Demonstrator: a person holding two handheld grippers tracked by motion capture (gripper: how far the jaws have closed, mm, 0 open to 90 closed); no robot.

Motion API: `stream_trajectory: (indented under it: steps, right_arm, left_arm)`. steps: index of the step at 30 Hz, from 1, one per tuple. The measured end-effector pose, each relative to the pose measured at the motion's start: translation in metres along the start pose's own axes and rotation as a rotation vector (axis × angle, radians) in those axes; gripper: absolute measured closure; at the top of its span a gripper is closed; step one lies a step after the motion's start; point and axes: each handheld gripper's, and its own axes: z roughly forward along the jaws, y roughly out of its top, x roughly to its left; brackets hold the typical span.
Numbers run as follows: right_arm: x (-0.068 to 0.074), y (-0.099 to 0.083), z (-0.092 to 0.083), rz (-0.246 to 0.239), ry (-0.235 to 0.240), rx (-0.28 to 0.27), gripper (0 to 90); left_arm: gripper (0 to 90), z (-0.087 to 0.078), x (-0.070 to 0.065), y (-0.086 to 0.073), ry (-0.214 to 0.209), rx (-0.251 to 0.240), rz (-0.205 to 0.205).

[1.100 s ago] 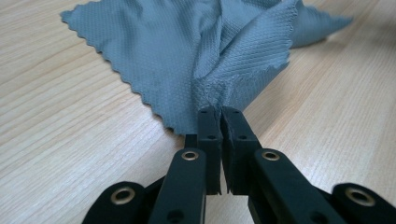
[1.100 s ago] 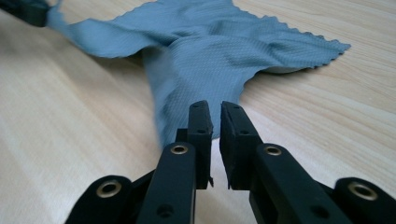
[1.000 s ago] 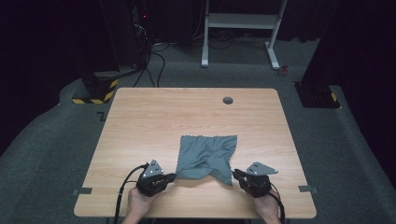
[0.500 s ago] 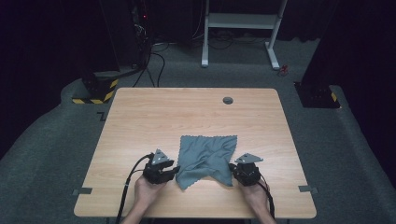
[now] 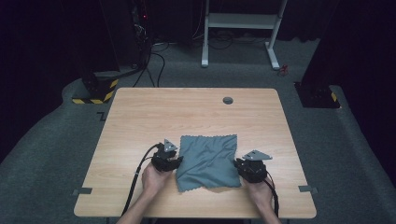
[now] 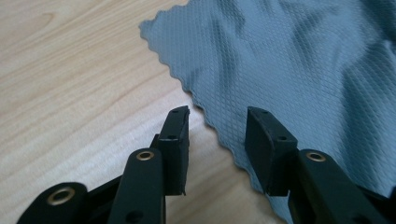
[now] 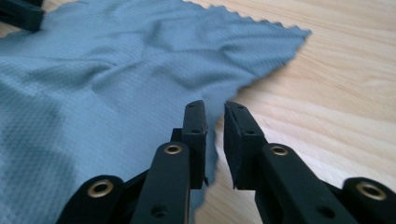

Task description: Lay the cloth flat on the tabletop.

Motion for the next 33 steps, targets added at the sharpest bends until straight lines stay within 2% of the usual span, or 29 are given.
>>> stream_trajectory:
  steps: [2, 4, 6, 8, 9, 10, 11, 13, 15, 17, 19, 21, 23, 26, 30, 33]
  right_arm:
    - [0.004, 0.003, 0.005, -0.019, -0.001, 0.006, 75.4]
    - [0.006, 0.006, 0.01, -0.036, -0.011, 0.02, 75.1]
    - [0.006, 0.007, 0.016, -0.032, -0.021, 0.039, 79.9]
    - [0.004, 0.007, 0.022, -0.043, -0.018, 0.068, 88.6]
    - [0.003, 0.006, 0.024, -0.046, -0.019, 0.081, 89.7]
    - [0.002, 0.005, 0.024, -0.051, -0.012, 0.079, 90.0]
    - [0.001, 0.005, 0.023, -0.045, -0.012, 0.086, 90.0]
    - [0.0, 0.005, 0.021, -0.053, -0.02, 0.094, 89.9]
    - [-0.001, 0.003, 0.019, -0.054, -0.005, 0.09, 89.0]
    - [-0.004, 0.002, 0.013, -0.036, 0.013, 0.061, 83.5]
    - [-0.009, 0.004, 0.009, -0.005, 0.007, 0.019, 78.7]
    - [-0.013, 0.009, 0.01, 0.012, 0.009, -0.001, 75.0]
    - [-0.018, 0.016, 0.018, 0.017, 0.008, 0.002, 72.1]
    - [-0.023, 0.026, 0.029, 0.035, -0.017, -0.008, 71.5]
    - [-0.034, 0.039, 0.041, 0.091, -0.027, -0.006, 71.7]
    - [-0.043, 0.048, 0.05, 0.115, -0.052, 0.0, 70.9]
  left_arm:
    - [62.0, 0.002, 0.0, 0.003, 0.006, 0.0, 0.009]
    - [66.4, 0.004, 0.001, 0.006, -0.009, 0.005, 0.008]
    - [73.8, 0.006, 0.002, 0.009, -0.026, 0.014, 0.015]
    - [83.9, 0.008, -0.001, 0.013, -0.004, 0.029, 0.067]
    - [87.9, 0.009, -0.003, 0.016, 0.012, 0.047, 0.096]
    - [89.0, 0.01, -0.004, 0.018, 0.022, 0.054, 0.108]
    - [89.3, 0.01, -0.004, 0.019, 0.028, 0.061, 0.114]
    - [89.4, 0.01, 0.001, 0.019, 0.012, 0.061, 0.085]
    - [88.7, 0.009, 0.005, 0.018, 0.005, 0.058, 0.064]
    - [82.9, 0.008, 0.009, 0.019, 0.01, 0.047, 0.047]
    - [75.9, 0.006, 0.016, 0.023, 0.007, -0.001, 0.008]
    - [69.4, 0.009, 0.021, 0.027, 0.01, -0.014, -0.018]
    - [62.9, 0.017, 0.025, 0.033, 0.02, -0.019, -0.029]
    - [58.6, 0.029, 0.03, 0.042, 0.041, 0.0, -0.047]
    - [56.7, 0.039, 0.032, 0.048, 0.063, 0.021, -0.058]
    - [55.5, 0.044, 0.035, 0.051, 0.08, 0.018, -0.074]
